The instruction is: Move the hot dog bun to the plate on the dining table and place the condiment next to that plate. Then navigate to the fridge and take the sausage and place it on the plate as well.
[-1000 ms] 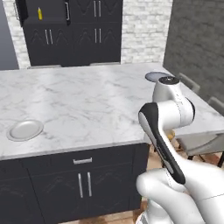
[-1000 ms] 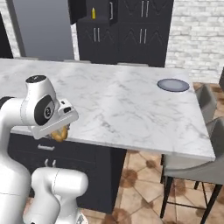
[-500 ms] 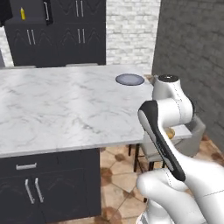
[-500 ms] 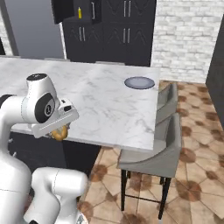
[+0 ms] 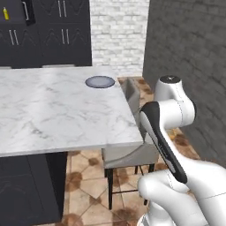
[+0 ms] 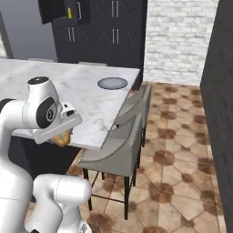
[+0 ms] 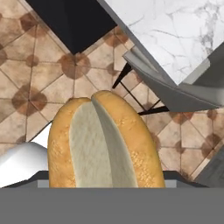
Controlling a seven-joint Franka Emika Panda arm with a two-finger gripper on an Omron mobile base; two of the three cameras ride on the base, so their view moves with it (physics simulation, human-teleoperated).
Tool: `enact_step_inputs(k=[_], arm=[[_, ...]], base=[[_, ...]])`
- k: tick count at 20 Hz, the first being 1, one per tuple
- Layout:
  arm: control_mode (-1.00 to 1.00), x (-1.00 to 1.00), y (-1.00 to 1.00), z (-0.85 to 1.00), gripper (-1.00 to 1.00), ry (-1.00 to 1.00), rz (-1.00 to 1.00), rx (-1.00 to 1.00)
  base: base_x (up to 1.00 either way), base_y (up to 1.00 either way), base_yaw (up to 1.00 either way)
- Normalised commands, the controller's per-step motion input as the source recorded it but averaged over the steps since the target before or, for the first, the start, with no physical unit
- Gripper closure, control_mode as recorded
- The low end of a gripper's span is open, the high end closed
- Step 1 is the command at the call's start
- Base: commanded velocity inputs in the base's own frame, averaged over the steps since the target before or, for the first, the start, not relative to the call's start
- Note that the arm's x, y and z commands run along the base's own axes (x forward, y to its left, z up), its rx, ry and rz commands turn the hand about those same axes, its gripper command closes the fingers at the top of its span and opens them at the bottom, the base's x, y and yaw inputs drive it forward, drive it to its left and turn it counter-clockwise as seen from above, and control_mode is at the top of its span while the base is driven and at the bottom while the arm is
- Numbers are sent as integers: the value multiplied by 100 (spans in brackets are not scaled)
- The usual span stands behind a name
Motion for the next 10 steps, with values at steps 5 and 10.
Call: enact_step_inputs(k=[5,10], arm=[[100,0,0,0,100,0,0,0],[100,0,0,0,100,0,0,0]], base=[[25,-100,10],[39,-100,12]])
